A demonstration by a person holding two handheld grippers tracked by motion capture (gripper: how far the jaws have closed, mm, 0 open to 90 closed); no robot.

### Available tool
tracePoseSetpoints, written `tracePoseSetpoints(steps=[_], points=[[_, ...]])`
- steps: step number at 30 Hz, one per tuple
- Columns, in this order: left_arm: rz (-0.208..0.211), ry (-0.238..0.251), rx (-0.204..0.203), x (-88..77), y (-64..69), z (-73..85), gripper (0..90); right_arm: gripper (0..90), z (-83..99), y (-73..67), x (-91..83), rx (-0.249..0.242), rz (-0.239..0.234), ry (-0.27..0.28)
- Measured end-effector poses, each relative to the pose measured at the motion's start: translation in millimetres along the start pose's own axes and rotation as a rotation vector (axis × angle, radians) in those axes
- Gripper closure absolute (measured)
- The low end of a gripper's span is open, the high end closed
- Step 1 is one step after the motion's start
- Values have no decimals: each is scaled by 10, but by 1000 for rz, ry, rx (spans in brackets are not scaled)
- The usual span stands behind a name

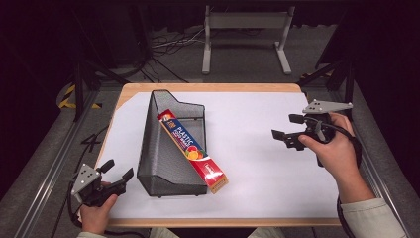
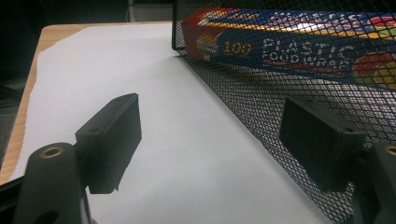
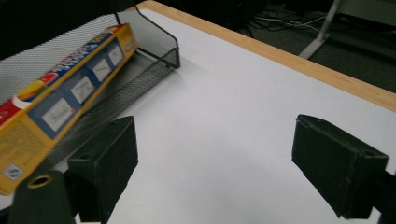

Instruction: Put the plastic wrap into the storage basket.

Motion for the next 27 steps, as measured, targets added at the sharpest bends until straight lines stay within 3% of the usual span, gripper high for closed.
tracePoseSetpoints(steps=[5, 6, 11, 15, 17, 27], points=[[1, -3, 6, 12, 7, 5, 218, 141, 135, 156, 1, 15, 41, -26], [0, -4, 3, 17, 8, 8, 218, 142, 219, 226, 31, 41, 50, -37], [-3, -5, 3, 20, 2, 10, 218, 144, 432, 374, 138, 70, 84, -93], [-4, -7, 3, 21, -7, 15, 218, 144, 542, 431, 186, 101, 87, -106], [-7, -9, -2, 23, -20, 19, 218, 144, 605, 437, 218, 125, 87, -96], [-14, -9, -3, 28, -38, 20, 218, 144, 930, 363, 405, 142, 89, -129]])
Point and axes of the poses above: each handheld gripper's, and its own axes: x roughly forward along the jaws, z roughly out of its underside, y roughly to its right, the point moved 8 cm from there along x, roughly forward along the jaws, and after that the axes turned 14 degrees about -x, right-handed, at the moved point
